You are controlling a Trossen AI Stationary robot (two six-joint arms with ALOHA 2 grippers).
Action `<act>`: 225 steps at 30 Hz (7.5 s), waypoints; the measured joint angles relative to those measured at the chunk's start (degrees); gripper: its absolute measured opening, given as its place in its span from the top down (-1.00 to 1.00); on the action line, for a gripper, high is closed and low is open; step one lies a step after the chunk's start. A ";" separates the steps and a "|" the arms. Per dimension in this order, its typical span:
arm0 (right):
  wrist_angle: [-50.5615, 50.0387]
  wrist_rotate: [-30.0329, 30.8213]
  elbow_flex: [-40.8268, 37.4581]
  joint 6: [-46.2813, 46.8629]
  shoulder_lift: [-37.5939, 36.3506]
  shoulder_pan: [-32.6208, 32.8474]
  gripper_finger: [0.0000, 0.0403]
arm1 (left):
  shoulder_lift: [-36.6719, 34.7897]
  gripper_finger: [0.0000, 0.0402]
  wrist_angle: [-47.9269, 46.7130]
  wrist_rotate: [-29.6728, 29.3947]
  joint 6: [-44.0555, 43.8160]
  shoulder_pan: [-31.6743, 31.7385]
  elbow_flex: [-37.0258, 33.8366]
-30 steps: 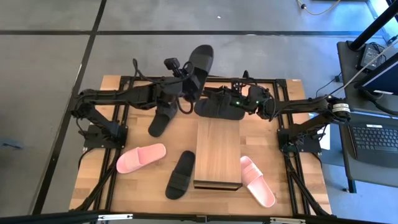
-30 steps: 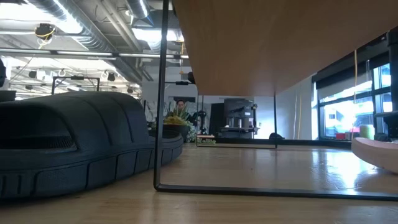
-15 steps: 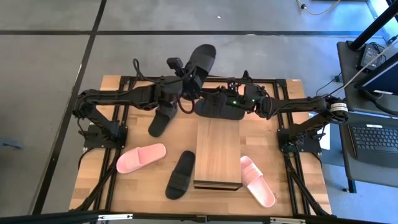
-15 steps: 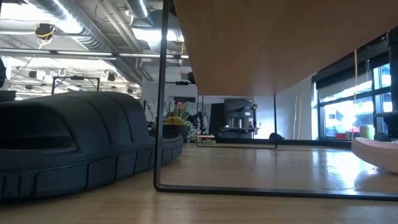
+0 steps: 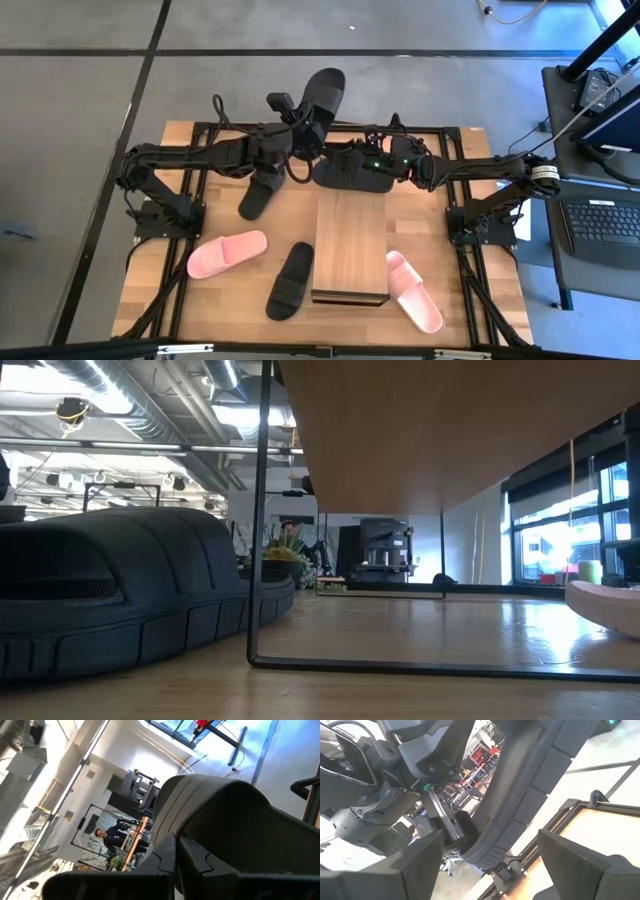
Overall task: Pick and place slides into the shelf
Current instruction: Put the black slipper on the shelf
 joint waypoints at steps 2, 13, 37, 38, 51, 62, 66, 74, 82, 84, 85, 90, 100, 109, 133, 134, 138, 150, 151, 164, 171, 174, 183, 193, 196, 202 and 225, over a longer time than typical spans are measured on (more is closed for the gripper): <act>0.05 -0.05 -0.02 0.02 0.00 -0.24 -0.58 | 0.00 1.00 0.01 0.00 -0.01 -0.01 0.00; -0.50 0.78 -0.22 0.19 0.17 -1.66 -0.38 | -0.15 1.00 1.68 2.20 -1.11 -1.57 0.02; 1.00 -2.82 -0.17 -5.18 0.13 -1.81 0.68 | -0.11 0.91 2.14 2.20 -0.68 -1.54 0.04; 1.00 -3.15 -0.17 -5.60 0.13 -1.81 0.69 | -0.11 0.89 1.99 2.21 -0.68 -1.54 0.04; 1.12 -6.06 -0.17 -6.01 0.13 -1.72 0.69 | -0.11 0.43 1.65 2.14 -1.75 -2.31 0.05; 1.03 -6.25 -0.18 -6.08 0.04 -1.85 0.69 | -0.28 0.04 -2.96 -1.31 -3.49 -5.40 0.08; 0.78 -6.18 -0.20 -6.06 -0.25 -2.75 0.70 | -0.33 0.03 -10.03 -2.15 -9.58 -7.22 0.09; -0.41 -12.13 -0.11 -5.91 -0.85 -5.04 0.70 | -1.00 0.03 -21.25 -2.93 -23.04 -12.24 0.07; -8.20 -33.45 -0.12 -2.33 -3.29 -10.37 0.71 | -7.61 0.03 -36.37 11.80 -44.58 -14.61 0.07; -9.91 -41.95 -0.12 -0.04 -3.82 -11.66 0.71 | -9.64 0.03 -39.64 19.54 -49.03 -14.11 0.05; -11.07 -46.27 -0.09 1.02 -3.96 -12.41 0.71 | -10.53 0.03 -40.87 23.75 -50.77 -13.68 0.07; -19.23 -65.57 -0.11 4.94 -3.96 -14.32 0.71 | -12.67 0.03 -44.15 38.00 -53.13 -12.06 0.07; -31.75 -77.68 1.18 3.75 -7.21 -13.24 0.71 | -12.42 0.03 -45.12 39.69 -52.96 -9.55 0.02; -77.51 -55.86 22.12 -25.00 -10.08 -10.68 0.71 | -12.23 0.03 -44.97 39.69 -52.76 -6.93 -1.82; -113.26 -38.81 32.85 -60.25 9.63 -0.52 0.71 | -12.20 0.03 -44.22 44.63 -54.80 -2.42 -4.96; -113.10 -38.22 32.85 -60.31 10.32 -0.52 0.71 | -12.20 0.03 -44.22 44.63 -54.80 -2.42 -4.96; -113.19 -34.24 32.85 -60.78 12.30 -0.63 0.71 | -12.20 0.03 -44.25 44.63 -55.30 -2.42 -4.96; -111.70 -31.41 36.77 -62.74 12.34 -0.62 0.71 | -12.20 0.03 -44.36 44.63 -56.22 -2.42 -4.96; -111.87 -31.44 37.63 -62.80 12.35 -0.66 0.71 | -12.20 0.03 -44.36 44.62 -56.22 -2.42 -4.96; -110.41 -28.41 39.91 -63.00 13.72 -1.03 0.71 | -12.20 0.03 -44.36 44.61 -56.22 -2.42 -4.96; -110.78 -28.53 39.91 -62.97 16.08 -1.79 0.71 | -12.20 0.03 -44.36 44.61 -56.32 -2.44 -4.96; -110.83 -28.48 39.98 -64.06 16.28 -1.85 0.71 | -12.20 0.03 -44.36 44.60 -56.35 -2.42 -4.96; -109.79 -21.48 40.02 -64.46 16.28 -1.85 0.46 | -12.20 0.03 -44.36 44.59 -56.41 -2.42 -4.96; -109.94 -20.46 39.93 -64.32 16.33 -1.85 0.36 | -12.20 0.03 -44.36 44.58 -56.40 -2.42 -4.97; -110.04 -17.14 39.93 -63.05 16.33 -1.83 0.36 | -12.20 0.03 -44.37 44.59 -56.39 -2.42 -4.96; -110.15 -12.68 39.91 -61.88 16.34 -1.86 0.35 | -12.20 0.03 -44.36 44.59 -56.41 -2.42 -4.97; -108.18 -12.90 39.91 -58.68 16.33 -1.85 0.35 | -12.20 0.03 -44.38 44.58 -56.39 -2.42 -4.97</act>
